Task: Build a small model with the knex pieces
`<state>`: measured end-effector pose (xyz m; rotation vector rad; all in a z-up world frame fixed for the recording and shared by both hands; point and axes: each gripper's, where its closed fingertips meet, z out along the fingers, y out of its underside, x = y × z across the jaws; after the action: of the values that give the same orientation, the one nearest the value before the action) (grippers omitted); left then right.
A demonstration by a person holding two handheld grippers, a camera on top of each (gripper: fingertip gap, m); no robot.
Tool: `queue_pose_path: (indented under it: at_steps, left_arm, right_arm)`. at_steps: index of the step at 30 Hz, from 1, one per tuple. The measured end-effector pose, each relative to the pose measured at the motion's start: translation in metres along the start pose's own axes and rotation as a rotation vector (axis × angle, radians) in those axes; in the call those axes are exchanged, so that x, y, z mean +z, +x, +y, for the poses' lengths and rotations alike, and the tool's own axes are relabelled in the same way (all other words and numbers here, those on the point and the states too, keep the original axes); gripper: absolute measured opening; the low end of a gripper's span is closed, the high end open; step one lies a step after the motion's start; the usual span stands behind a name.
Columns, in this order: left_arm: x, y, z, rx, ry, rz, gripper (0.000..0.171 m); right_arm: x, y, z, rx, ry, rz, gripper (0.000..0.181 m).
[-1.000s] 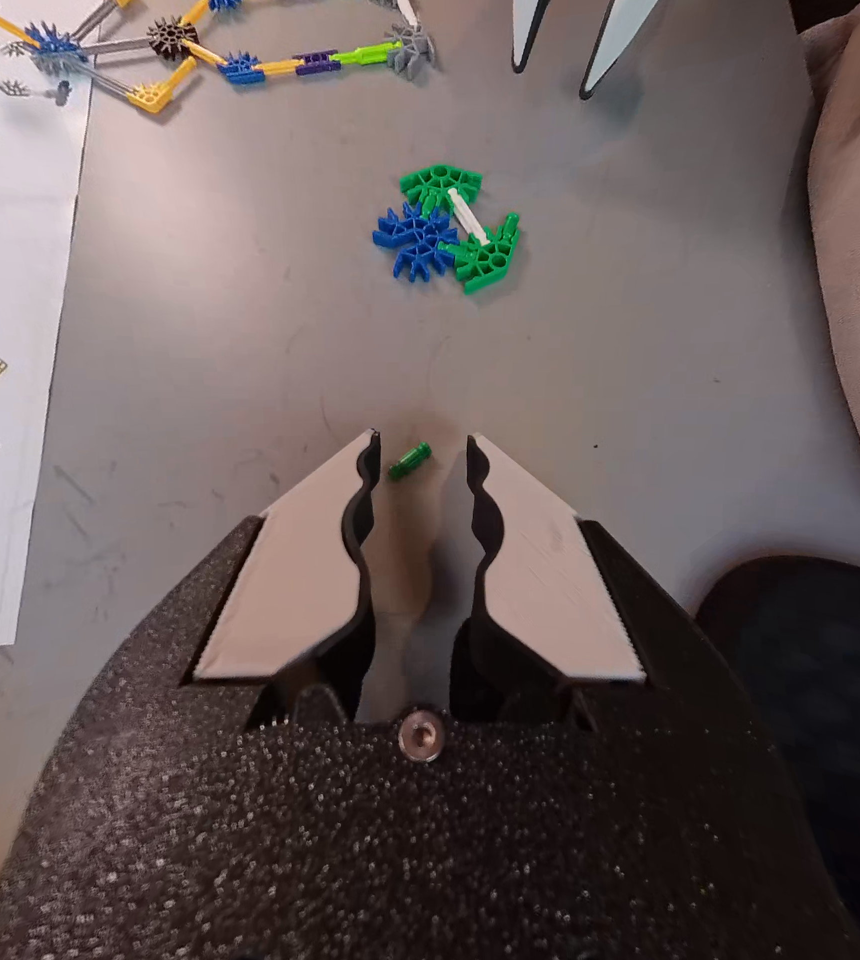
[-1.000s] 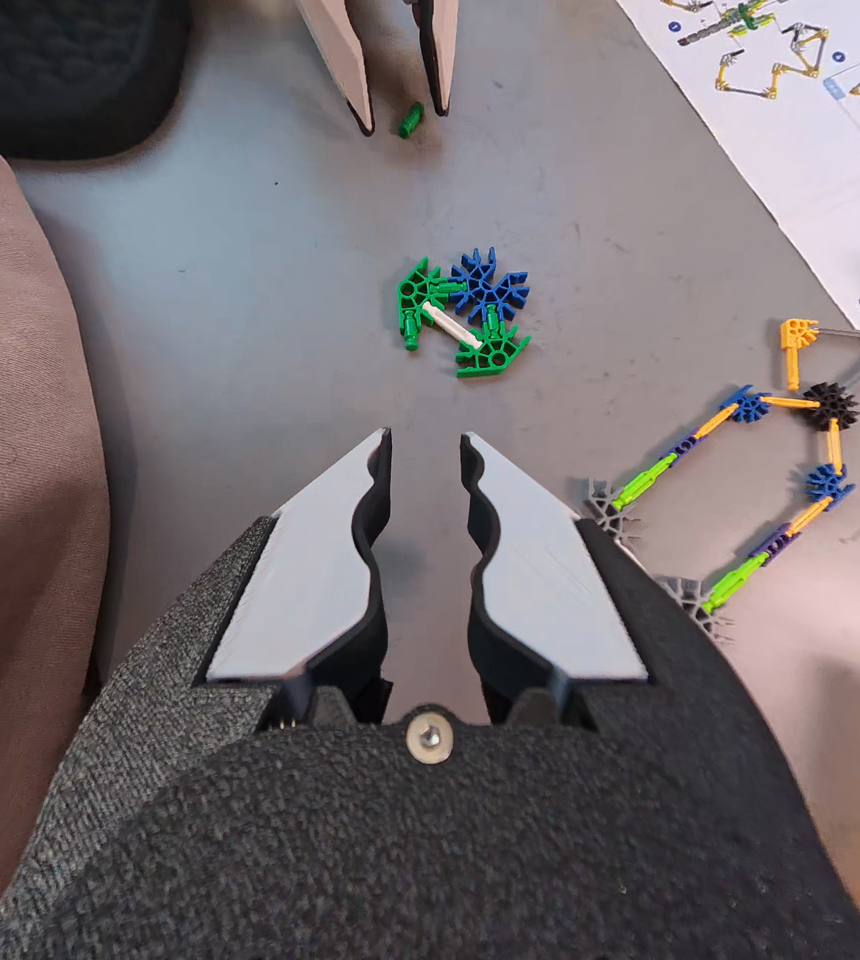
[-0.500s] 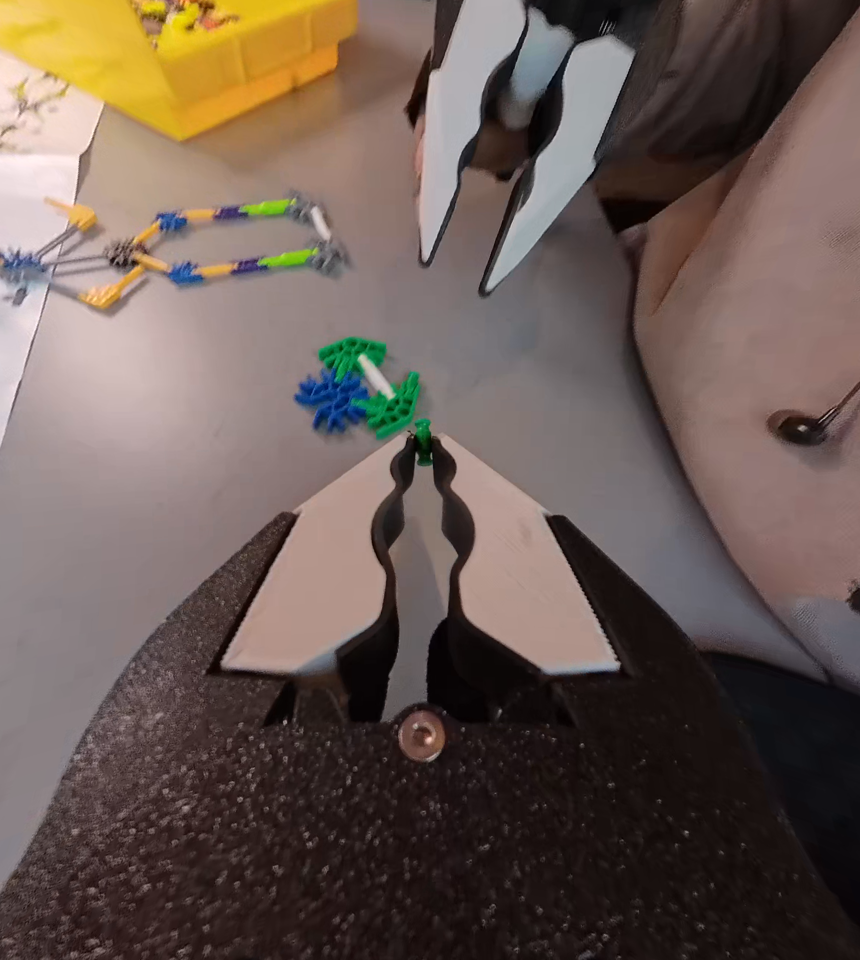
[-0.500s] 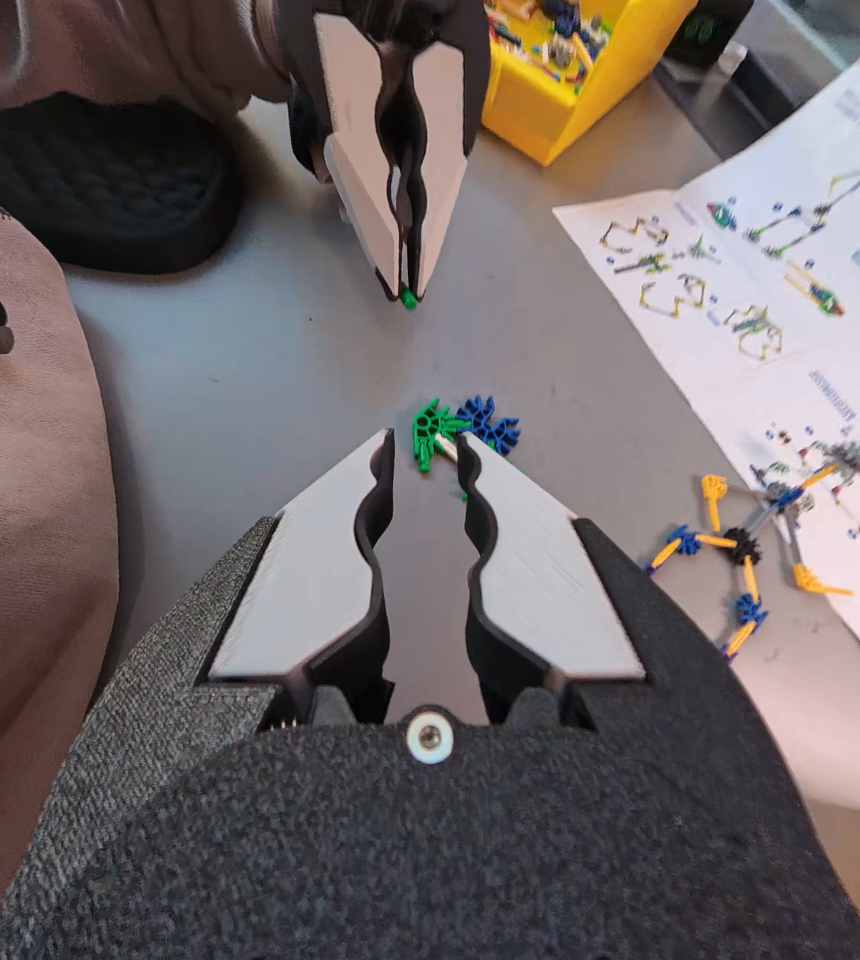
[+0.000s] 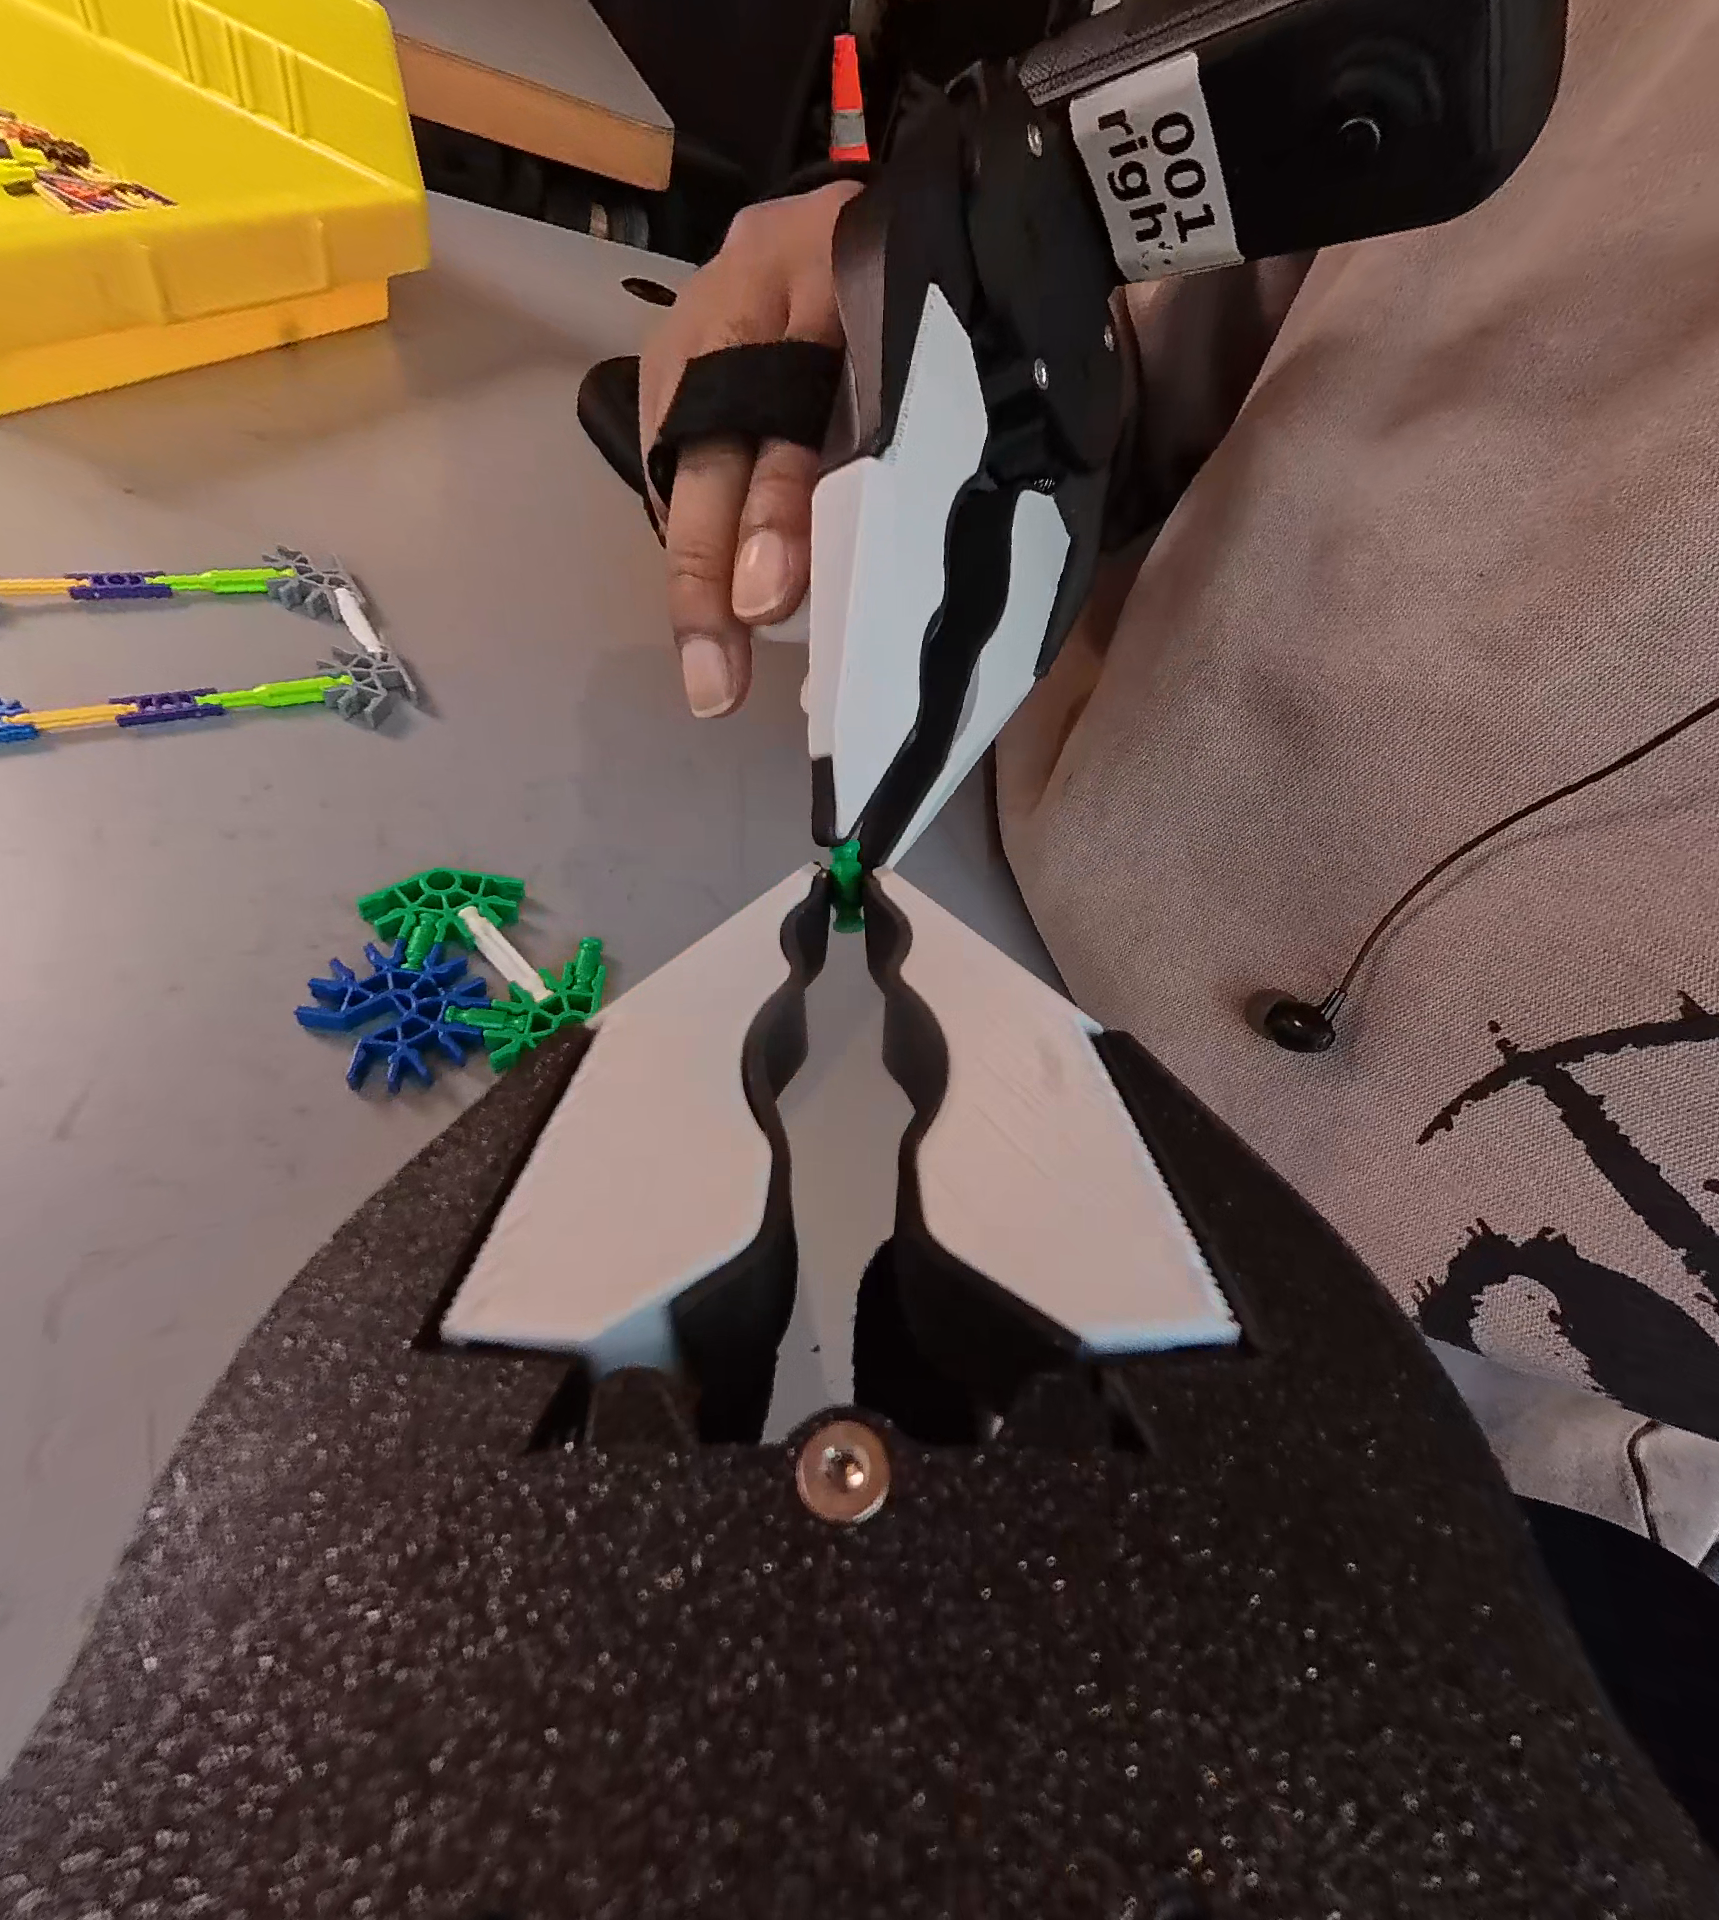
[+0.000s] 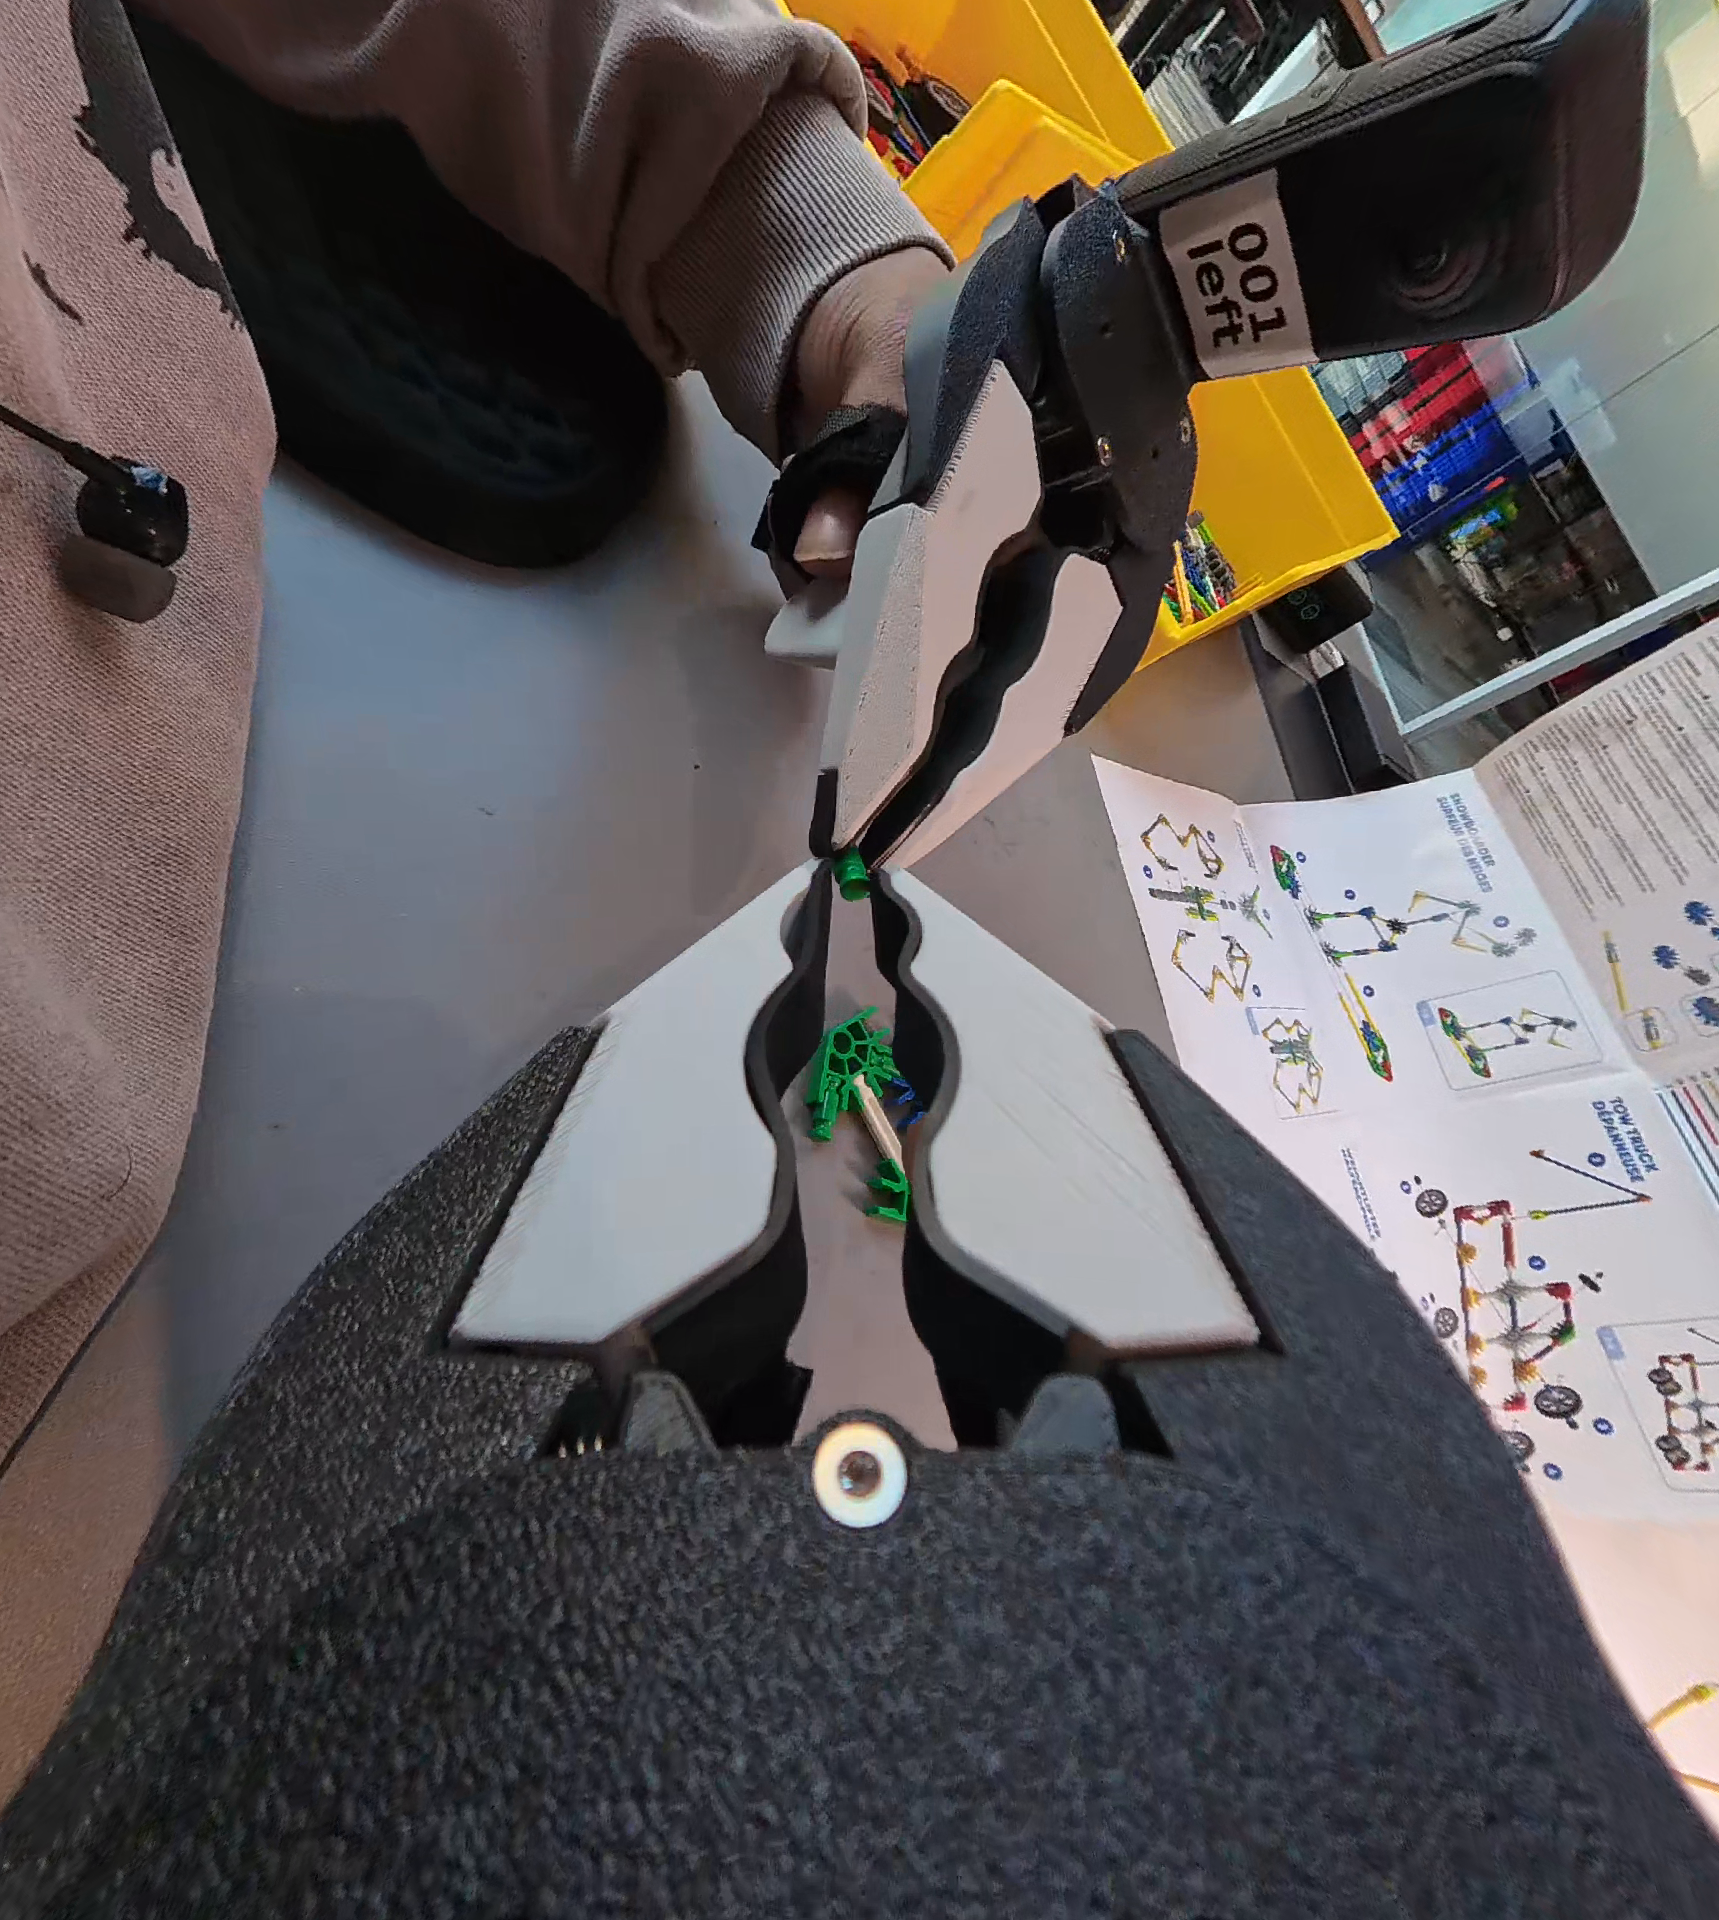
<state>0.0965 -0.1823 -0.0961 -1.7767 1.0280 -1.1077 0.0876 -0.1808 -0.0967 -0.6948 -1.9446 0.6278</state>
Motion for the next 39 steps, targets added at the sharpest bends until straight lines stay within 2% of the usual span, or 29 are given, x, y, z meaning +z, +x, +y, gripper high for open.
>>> queue_pose_path:
  at_steps: [6, 9, 10, 13, 16, 19, 23, 30, 35, 37, 39]
  left_arm:
    - [0.005, 0.003, 0.004, -0.008, -0.02, 0.03, 0.006]
    - [0.005, -0.001, 0.003, -0.006, -0.01, 0.006, 0.006]
    - [0.004, -0.006, 0.002, 0.006, -0.01, -0.031, 0.007]
    - [-0.002, -0.033, 0.007, 0.045, -0.042, -0.206, 0.025]
    - [-0.003, -0.058, 0.02, 0.074, -0.134, -0.354, 0.033]
    - [0.0, -0.073, 0.036, 0.088, -0.238, -0.424, 0.039]
    - [0.006, -0.073, 0.051, 0.097, -0.331, -0.425, 0.038]
    - [0.016, -0.052, 0.057, 0.101, -0.368, -0.34, 0.031]
    - [0.022, -0.028, 0.048, 0.098, -0.302, -0.214, 0.031]
    - [0.017, -0.036, 0.038, 0.083, -0.247, -0.25, 0.031]
    - [0.006, -0.055, 0.034, 0.077, -0.217, -0.353, 0.033]
  right_arm:
    - [0.001, -0.008, 0.003, 0.003, -0.015, -0.038, 0.005]
    - [-0.001, -0.004, 0.006, 0.116, -0.022, -0.061, 0.004]
    - [-0.002, 0.0, 0.011, 0.162, -0.037, -0.057, 0.004]
    - [-0.008, 0.015, 0.039, 0.259, -0.134, 0.004, 0.004]
    - [-0.014, 0.023, 0.067, 0.345, -0.236, 0.059, 0.004]
    - [-0.017, 0.024, 0.084, 0.403, -0.29, 0.087, 0.004]
    - [-0.017, 0.024, 0.093, 0.445, -0.305, 0.104, 0.004]
    - [-0.017, 0.024, 0.104, 0.465, -0.349, 0.102, 0.004]
    - [-0.024, 0.026, 0.106, 0.486, -0.373, 0.121, 0.004]
    - [-0.028, 0.027, 0.108, 0.503, -0.385, 0.131, 0.004]
    - [-0.031, 0.027, 0.11, 0.526, -0.391, 0.145, 0.004]
